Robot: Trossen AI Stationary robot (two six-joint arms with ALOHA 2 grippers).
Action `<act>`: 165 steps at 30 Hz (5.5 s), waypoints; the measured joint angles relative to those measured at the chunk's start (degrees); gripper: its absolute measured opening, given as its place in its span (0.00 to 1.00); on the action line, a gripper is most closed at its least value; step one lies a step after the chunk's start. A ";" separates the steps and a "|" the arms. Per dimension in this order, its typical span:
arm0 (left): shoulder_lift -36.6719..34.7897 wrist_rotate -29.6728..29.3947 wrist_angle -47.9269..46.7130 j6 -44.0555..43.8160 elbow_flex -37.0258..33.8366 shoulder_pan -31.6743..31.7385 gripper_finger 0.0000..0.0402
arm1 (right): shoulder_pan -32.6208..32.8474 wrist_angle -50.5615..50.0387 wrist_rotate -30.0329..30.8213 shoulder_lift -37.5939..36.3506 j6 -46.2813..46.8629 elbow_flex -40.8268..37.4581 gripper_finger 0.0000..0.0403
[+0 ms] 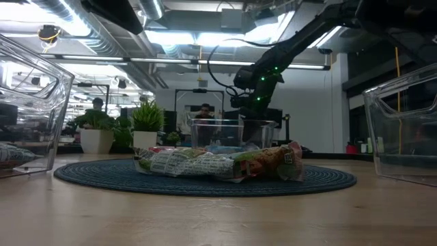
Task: Pick and place Granola Bars by type
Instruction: Put the red granola bar into the top transparent bin
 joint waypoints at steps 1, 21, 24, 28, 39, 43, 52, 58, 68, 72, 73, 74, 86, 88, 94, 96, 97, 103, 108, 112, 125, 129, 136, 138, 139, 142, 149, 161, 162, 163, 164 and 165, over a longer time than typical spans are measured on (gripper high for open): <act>0.01 0.00 0.00 -0.13 0.00 0.00 0.19 | 0.01 0.01 -0.01 0.00 0.00 0.00 0.24; 0.02 -0.04 -0.02 0.51 0.00 -0.01 0.19 | 1.08 0.65 0.86 -2.93 -0.90 0.03 0.37; 0.02 -0.04 -0.02 0.73 0.00 0.01 0.19 | 1.18 1.16 -0.09 -4.69 -0.90 0.09 0.30; 0.02 -0.04 -0.04 0.92 0.00 -0.01 0.19 | 1.11 0.88 -2.36 -6.66 -0.87 0.09 0.14; 0.02 0.09 -0.02 0.86 0.00 -0.01 0.19 | 2.17 -2.04 -6.72 -7.49 1.53 0.02 0.01; 0.02 0.11 -0.02 0.83 0.00 -0.05 0.19 | 3.36 -2.85 -6.51 -10.72 1.16 0.02 0.02; 0.04 0.27 -0.02 0.68 0.00 -0.05 0.19 | 9.96 -5.53 -4.38 -27.14 1.60 0.04 0.01; 0.04 0.51 0.00 0.33 0.00 -0.05 0.19 | 12.33 -4.18 -4.06 -34.15 3.34 0.11 0.01; 0.04 1.97 0.00 0.32 0.00 -0.05 0.19 | 19.89 -10.50 -4.13 -38.61 3.10 0.04 0.01; 0.04 2.43 0.00 0.31 0.00 -0.07 0.19 | 27.08 -13.71 -4.13 -41.16 4.31 0.02 0.01; 0.04 2.47 0.02 0.31 0.00 -0.07 0.19 | 29.47 -13.92 -4.08 -41.88 4.81 0.02 0.01; 0.04 2.71 0.02 0.31 0.00 -0.07 0.19 | 31.83 -13.90 -4.05 -42.62 5.41 0.02 0.01; 0.04 3.28 0.17 0.33 0.00 -0.07 0.19 | 52.70 -7.66 4.49 -46.23 7.69 0.02 0.01; 0.04 3.28 0.20 0.33 0.00 -0.07 0.19 | 54.35 -7.33 4.44 -45.90 8.00 0.02 0.01; 0.04 3.28 0.18 0.70 0.00 -0.07 0.19 | 57.72 -6.94 4.52 -44.39 13.18 0.02 0.01; 0.04 3.28 0.20 0.72 0.00 -0.07 0.19 | 58.12 -6.45 5.36 -43.35 14.12 0.07 0.01; 0.04 3.28 0.18 0.73 0.00 -0.07 0.19 | 58.25 -6.54 5.50 -42.64 14.53 0.04 0.01; 0.04 3.27 0.20 0.87 0.00 -0.07 0.19 | 57.96 -5.42 3.71 -37.10 14.66 2.24 0.01; 0.04 3.26 0.20 0.90 0.00 -0.07 0.19 | 57.19 -12.05 -0.36 -31.14 12.64 11.25 0.01; 0.04 3.27 0.20 0.88 -0.02 -0.07 0.19 | 56.23 -16.99 -0.64 -28.43 11.86 17.09 0.01; 0.04 4.61 0.15 1.62 -0.02 -0.07 0.19 | 52.22 -23.36 -0.58 -27.67 16.75 10.14 0.01; 0.04 6.61 0.05 3.73 -0.02 -0.07 0.19 | 52.26 -23.36 4.97 -27.68 21.13 1.79 0.03; 0.04 6.75 -0.02 3.94 -0.02 -0.07 0.19 | 52.26 -19.90 8.11 -27.63 27.58 -8.80 0.20; 0.04 6.73 -0.02 3.92 -0.02 -0.07 0.19 | 52.26 -19.07 7.89 -27.63 28.67 -9.50 0.25; 0.04 6.73 -0.02 3.94 -0.02 -0.07 0.19 | 52.28 -18.82 7.70 -27.63 28.96 -9.51 0.27; 0.04 6.73 -0.02 3.89 -0.02 -0.07 0.19 | 52.30 -18.64 7.45 -27.65 30.04 -9.53 0.31; 0.04 6.73 -0.02 3.81 -0.02 -0.07 0.19 | 52.30 -16.20 7.44 -26.42 31.77 -9.55 0.32; 0.02 8.82 -0.07 3.86 -0.02 -0.07 0.19 | 54.74 -14.42 3.73 -20.09 31.51 -9.60 0.32; 0.02 9.27 -0.03 4.07 -0.02 -0.07 0.19 | 55.05 -14.09 3.69 -19.49 31.61 -9.60 0.32; 0.02 9.72 -0.07 4.37 -0.02 -0.07 0.19 | 55.33 -14.19 3.70 -18.90 31.75 -9.60 0.32; 0.02 10.20 -0.07 4.74 -0.02 -0.07 0.19 | 55.60 -14.06 3.70 -18.21 32.09 -9.60 0.32; 0.02 10.75 -0.01 5.04 -0.07 -0.07 0.19 | 55.85 -13.60 3.70 -17.67 32.88 -9.60 0.32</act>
